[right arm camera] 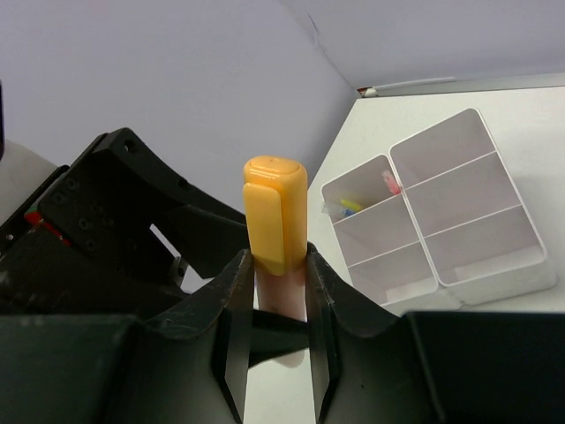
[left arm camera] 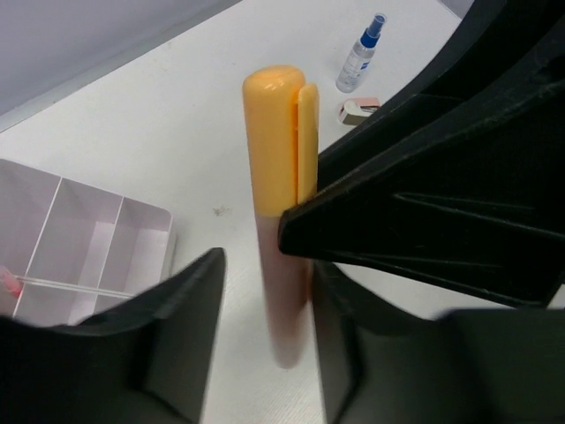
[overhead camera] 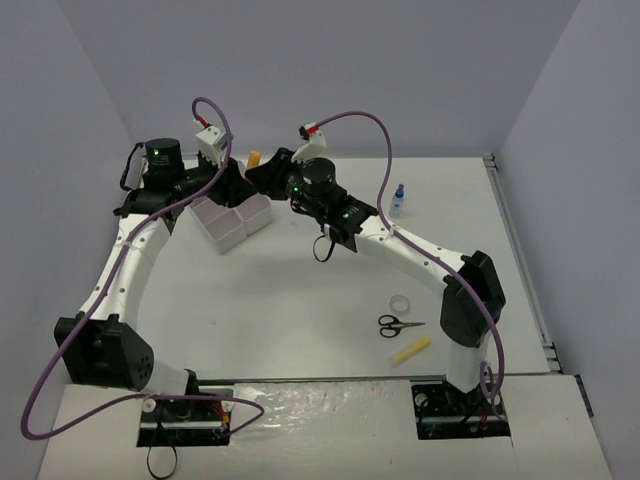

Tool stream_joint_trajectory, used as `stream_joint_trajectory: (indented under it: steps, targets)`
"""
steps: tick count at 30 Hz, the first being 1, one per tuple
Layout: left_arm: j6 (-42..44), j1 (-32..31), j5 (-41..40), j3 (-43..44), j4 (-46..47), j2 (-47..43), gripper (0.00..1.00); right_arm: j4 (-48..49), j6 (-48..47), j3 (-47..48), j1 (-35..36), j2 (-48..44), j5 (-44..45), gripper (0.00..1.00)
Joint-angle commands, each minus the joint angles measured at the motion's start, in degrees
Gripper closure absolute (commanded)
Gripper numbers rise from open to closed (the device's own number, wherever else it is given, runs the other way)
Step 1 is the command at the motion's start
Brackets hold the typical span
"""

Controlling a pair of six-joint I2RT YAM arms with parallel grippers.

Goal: Sort the stationery into containers
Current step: Place the stationery in the storage box.

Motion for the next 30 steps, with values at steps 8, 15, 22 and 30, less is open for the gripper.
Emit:
stream_joint_trajectory:
  steps: [8, 15, 22, 30]
  targets:
    - [-6.07, -0.22, 2.11, 0.08, 11.20, 0.41, 1.00, 6.05, 1.00, 2.67, 0.38, -0.04, -2.01, 1.00]
    - [-7.00, -0.08, -1.46, -0.58, 13.83, 1.87, 1.00, 5.93, 0.90, 1.95, -1.10, -0.61, -3.09, 0.79]
    - [-5.72, 0.46, -10.67, -1.46, 20.51, 5.29, 1.00, 5.84, 3.32, -2.08, -7.15, -5.70, -2.52, 0.38]
    - [-11.14, 2.96, -19.96, -3.40, 42.41, 14.68, 1.00, 3.94, -0.43, -7.49, -9.27, -12.51, 0.35, 0.38]
